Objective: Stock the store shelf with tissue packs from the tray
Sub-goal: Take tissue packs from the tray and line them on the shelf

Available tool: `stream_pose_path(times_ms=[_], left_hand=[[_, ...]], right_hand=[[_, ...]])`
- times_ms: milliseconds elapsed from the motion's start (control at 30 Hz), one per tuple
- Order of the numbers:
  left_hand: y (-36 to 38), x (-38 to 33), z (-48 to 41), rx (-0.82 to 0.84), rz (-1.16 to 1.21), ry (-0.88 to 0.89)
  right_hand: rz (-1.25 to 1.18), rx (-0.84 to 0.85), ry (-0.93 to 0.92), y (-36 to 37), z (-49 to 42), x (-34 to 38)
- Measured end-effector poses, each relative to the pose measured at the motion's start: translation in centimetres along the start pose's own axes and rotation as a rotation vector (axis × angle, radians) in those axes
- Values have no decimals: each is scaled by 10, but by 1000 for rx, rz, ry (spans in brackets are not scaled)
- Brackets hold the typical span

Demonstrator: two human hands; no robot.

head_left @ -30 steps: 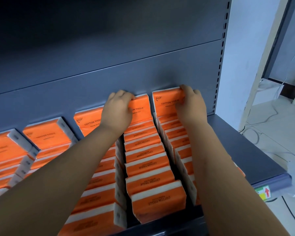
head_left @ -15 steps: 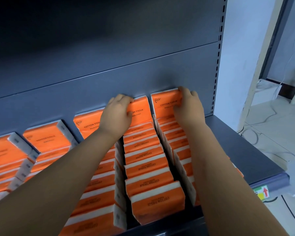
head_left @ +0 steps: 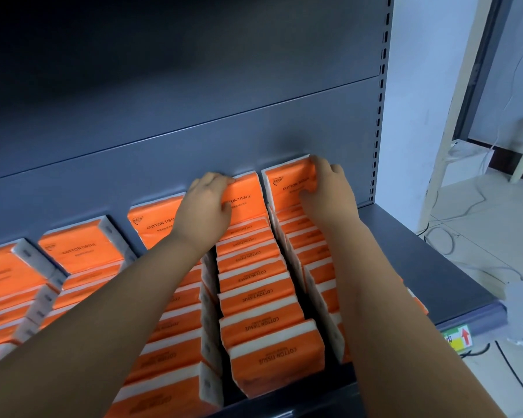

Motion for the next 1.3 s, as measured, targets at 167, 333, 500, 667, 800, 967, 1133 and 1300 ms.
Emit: stream_pose_path(times_ms=[167, 333, 500, 667, 800, 967, 1133, 1300], left_hand=[[0, 0, 1, 33, 15, -2], [-1, 0, 0, 65, -2, -15], [-3, -4, 7, 73, -13, 13], [-7, -7, 11, 89, -64, 10], [-27, -10, 13, 15, -128, -11], [-58, -8, 27, -82, -237, -116], [-77, 8, 70, -90, -277, -198], [-106, 42, 125, -66, -381, -301]], right_hand=[[-10, 9, -14, -1, 2, 5], [-27, 104, -60, 9, 10, 20], [7, 135, -59, 14, 13, 23], [81, 193, -53, 17, 19, 26], [178, 182, -85, 14, 24, 35], [275, 204, -120, 17, 33, 59], [238, 242, -234, 34, 59, 108], [202, 300, -353, 70, 100, 153]])
Point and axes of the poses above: each hand's wrist, its own z-axis away from the middle knuckle, its own y-axis out of the palm, x = y × z, the point moved 9 cm from there along -z, towards the middle knuckle, and after that the axes turned 8 degrees about -z, right-handed, at the moved point
